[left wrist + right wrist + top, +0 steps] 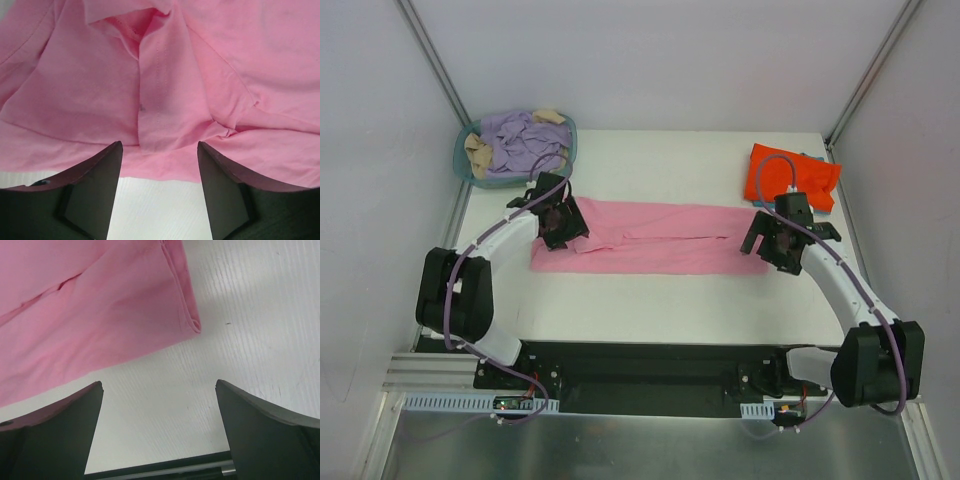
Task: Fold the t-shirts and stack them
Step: Fold the other side of the tshirt into a rectangle
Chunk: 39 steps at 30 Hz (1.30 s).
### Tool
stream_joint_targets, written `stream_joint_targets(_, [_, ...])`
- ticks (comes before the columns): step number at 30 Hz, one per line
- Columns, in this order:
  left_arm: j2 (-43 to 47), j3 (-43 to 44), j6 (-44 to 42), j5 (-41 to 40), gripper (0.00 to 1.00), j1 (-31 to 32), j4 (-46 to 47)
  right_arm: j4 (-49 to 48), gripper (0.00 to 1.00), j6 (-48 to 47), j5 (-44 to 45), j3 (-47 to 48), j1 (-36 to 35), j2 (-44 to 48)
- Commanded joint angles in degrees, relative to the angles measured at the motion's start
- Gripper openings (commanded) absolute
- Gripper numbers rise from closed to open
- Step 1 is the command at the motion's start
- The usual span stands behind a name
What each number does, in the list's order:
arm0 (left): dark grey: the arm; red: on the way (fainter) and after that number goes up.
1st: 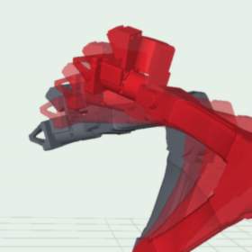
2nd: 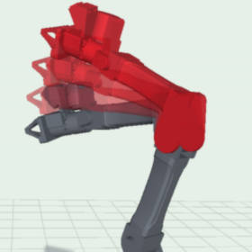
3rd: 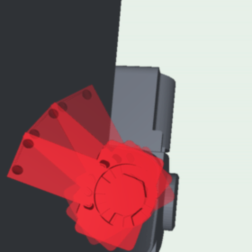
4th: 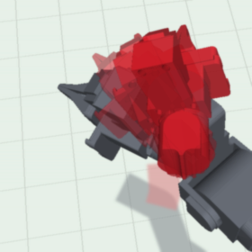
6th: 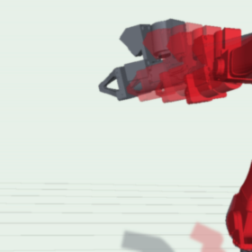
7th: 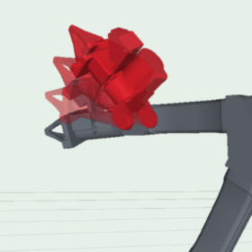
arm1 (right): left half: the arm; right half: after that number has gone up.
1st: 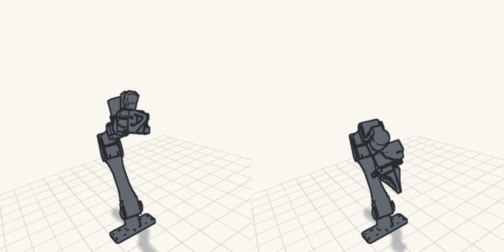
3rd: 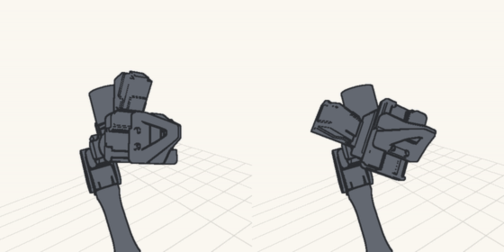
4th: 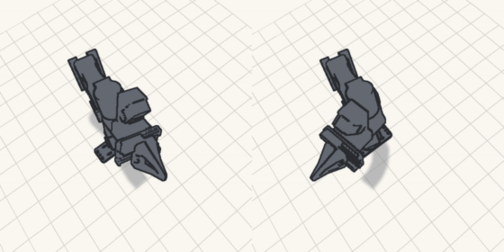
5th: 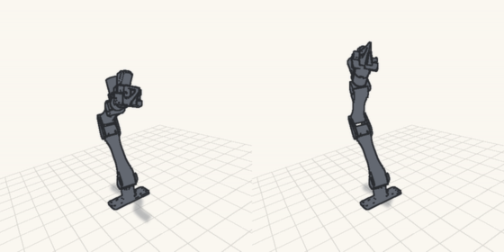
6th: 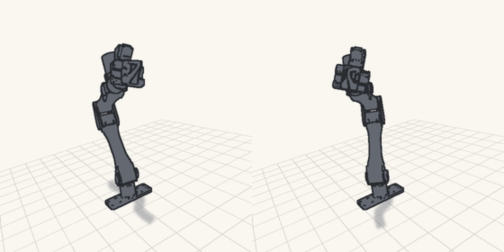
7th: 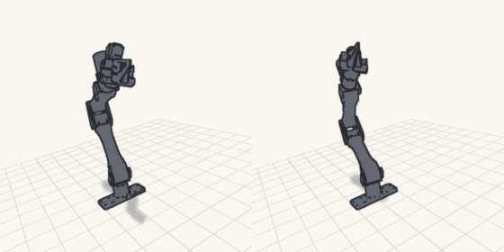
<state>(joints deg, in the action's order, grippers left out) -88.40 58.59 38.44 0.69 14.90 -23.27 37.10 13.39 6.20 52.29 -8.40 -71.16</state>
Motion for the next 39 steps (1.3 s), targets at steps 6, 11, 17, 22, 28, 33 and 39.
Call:
stream_joint_targets(6, [-4.8, -0.2, 1.2, 5.2, 0.42, -0.3, 4.8, 4.1, 1.00, -1.6, 4.8, -1.4, -0.2, 6.7])
stream_joint_targets(11, [-7.1, 0.6, 1.2, 6.3, 0.32, -0.3, 5.0, 5.3, 1.00, -1.4, 7.6, -1.9, -0.2, 8.3])
stream_joint_targets(17, [-7.0, 0.3, 0.5, 5.4, 0.34, -0.3, 4.9, 5.8, 1.00, -1.6, 8.5, -1.9, -0.1, 9.1])
stream_joint_targets(22, [-4.0, -2.4, 0.7, 2.5, 0.35, -0.3, 4.3, 5.4, 1.00, -2.0, 8.3, -2.2, -0.2, 8.9])
stream_joint_targets(28, [-3.3, -4.4, 1.3, 2.4, 0.37, -0.3, 4.2, 4.6, 0.99, -2.2, 8.1, -2.7, -0.2, 7.4])
stream_joint_targets(33, [-5.5, -3.0, 1.5, 3.6, 0.36, -0.3, 4.3, 4.3, 1.00, -2.5, 8.1, -2.9, -0.2, 7.2])
stream_joint_targets(39, [-7.5, -1.5, 1.0, 3.4, 0.26, -0.3, 4.3, 4.3, 1.00, -2.4, 9.0, -2.8, -0.1, 7.3])
